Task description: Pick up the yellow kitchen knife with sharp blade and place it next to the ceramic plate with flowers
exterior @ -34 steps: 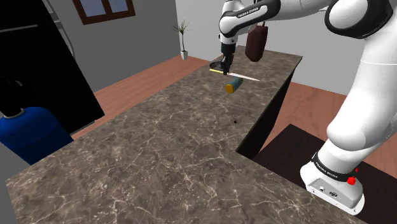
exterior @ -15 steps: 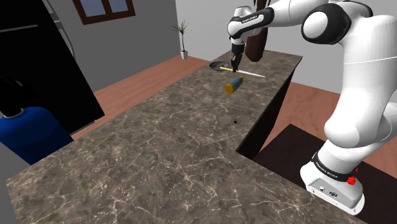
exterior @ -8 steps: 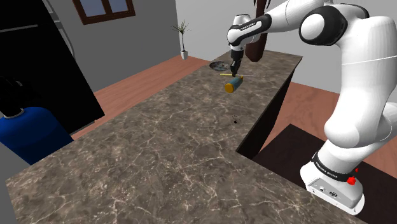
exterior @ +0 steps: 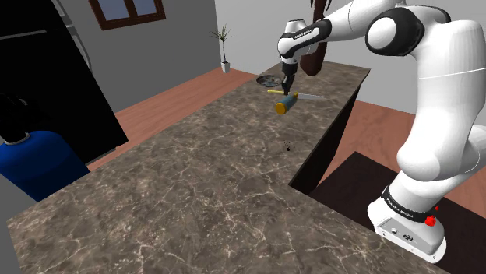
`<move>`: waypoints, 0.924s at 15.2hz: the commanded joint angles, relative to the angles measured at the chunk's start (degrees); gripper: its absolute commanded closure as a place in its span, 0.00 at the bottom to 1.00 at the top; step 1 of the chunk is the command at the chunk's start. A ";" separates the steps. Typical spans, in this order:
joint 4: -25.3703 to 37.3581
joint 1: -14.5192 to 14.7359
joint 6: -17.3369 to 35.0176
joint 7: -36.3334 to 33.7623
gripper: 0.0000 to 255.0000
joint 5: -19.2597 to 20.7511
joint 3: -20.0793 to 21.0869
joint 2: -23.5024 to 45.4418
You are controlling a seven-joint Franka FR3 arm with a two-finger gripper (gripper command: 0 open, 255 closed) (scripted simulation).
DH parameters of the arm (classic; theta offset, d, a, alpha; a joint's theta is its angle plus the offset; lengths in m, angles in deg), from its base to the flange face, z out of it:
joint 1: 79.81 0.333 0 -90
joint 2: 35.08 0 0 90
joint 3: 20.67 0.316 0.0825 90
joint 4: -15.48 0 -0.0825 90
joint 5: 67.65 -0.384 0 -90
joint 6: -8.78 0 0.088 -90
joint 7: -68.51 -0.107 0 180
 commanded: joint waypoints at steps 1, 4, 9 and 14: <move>-0.25 -0.09 0.13 0.03 0.00 0.07 -0.12 0.21; 0.05 -0.10 0.01 0.06 0.00 0.08 -0.13 0.39; 3.24 -0.10 -4.95 0.09 0.00 -0.12 0.00 -1.38; 4.25 -0.11 -6.29 0.12 0.00 -0.17 0.02 -1.72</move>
